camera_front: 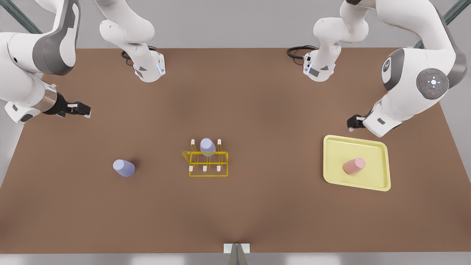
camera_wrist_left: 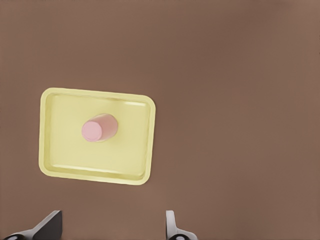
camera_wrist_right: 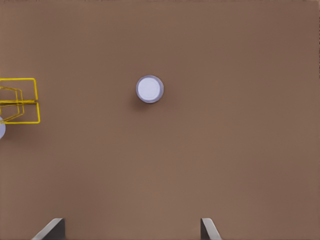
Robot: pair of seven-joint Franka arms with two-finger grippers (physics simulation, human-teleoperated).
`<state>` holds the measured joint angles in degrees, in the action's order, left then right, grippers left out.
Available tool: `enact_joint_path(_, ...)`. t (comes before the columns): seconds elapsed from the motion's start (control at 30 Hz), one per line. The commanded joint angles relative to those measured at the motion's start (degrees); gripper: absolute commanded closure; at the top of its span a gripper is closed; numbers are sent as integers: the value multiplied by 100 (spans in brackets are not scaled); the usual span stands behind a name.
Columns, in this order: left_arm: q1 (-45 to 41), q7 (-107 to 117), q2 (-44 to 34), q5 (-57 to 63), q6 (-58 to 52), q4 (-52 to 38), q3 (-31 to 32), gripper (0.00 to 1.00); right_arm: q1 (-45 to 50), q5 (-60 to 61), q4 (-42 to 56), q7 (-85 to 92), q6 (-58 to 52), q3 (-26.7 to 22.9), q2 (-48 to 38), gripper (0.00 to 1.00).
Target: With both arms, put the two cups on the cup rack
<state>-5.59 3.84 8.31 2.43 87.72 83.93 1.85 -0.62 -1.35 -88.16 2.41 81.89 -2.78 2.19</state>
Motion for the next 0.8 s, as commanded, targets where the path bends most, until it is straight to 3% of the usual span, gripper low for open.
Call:
enact_joint_path(0.0,-29,433,-5,-14,281,-17,-18,0,106,3,-9,40,257,-4,-8,0)
enact_joint_path(0.1,-12,433,109,-14,281,-17,-9,0,97,21,-61,32,283,-4,18,0)
enact_joint_path(0.17,330,345,1074,-58,570,-280,-18,0,36,109,18,58,722,-13,421,0)
enact_joint_path(0.23,664,-137,2174,-49,1870,-465,-18,0,-26,73,-44,119,1426,-21,1063,0)
enact_joint_path(0.37,1078,-1553,2878,-67,2917,-430,0,0,-87,117,-96,155,2454,-4,1837,0)
enact_joint_path(0.5,1236,-1957,2852,-67,3735,237,0,0,-210,538,-509,489,3412,-4,2242,0)
enact_joint_path(0.6,1236,-1949,2518,-58,3753,861,-9,0,-167,592,-782,427,3983,-4,2329,0)
enact_joint_path(0.77,1315,-1905,2369,-58,3893,1152,-53,0,-105,574,-1353,418,4810,23,2365,0)
